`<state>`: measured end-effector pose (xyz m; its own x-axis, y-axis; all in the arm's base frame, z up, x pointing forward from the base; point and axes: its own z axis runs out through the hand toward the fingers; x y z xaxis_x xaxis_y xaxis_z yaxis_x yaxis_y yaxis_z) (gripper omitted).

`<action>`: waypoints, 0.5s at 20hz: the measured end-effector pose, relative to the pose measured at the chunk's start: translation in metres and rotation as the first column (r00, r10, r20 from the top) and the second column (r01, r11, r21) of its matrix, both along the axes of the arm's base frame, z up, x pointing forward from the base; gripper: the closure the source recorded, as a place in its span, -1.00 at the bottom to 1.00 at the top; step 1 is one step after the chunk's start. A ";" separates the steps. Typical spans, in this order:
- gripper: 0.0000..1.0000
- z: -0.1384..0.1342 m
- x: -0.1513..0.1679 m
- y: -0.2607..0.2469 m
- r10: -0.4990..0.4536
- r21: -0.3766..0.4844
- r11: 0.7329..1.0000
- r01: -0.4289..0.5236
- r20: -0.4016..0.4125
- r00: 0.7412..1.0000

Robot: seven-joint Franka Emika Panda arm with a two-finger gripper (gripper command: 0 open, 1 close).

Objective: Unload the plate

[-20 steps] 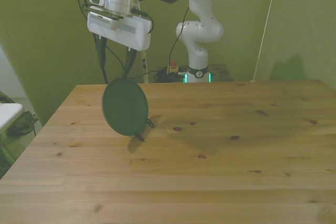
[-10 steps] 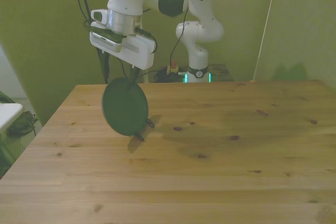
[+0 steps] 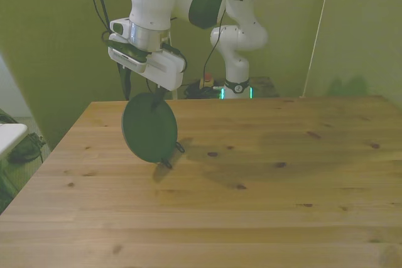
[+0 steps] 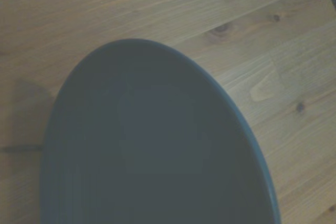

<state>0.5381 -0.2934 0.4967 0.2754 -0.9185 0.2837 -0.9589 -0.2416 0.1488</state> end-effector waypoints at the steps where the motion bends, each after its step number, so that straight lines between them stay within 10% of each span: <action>1: 1.00 -0.001 0.000 -0.001 -0.001 0.000 1.000 0.001 0.000 1.000; 10: 1.00 -0.002 -0.001 -0.005 0.003 -0.008 1.000 -0.003 0.015 1.000</action>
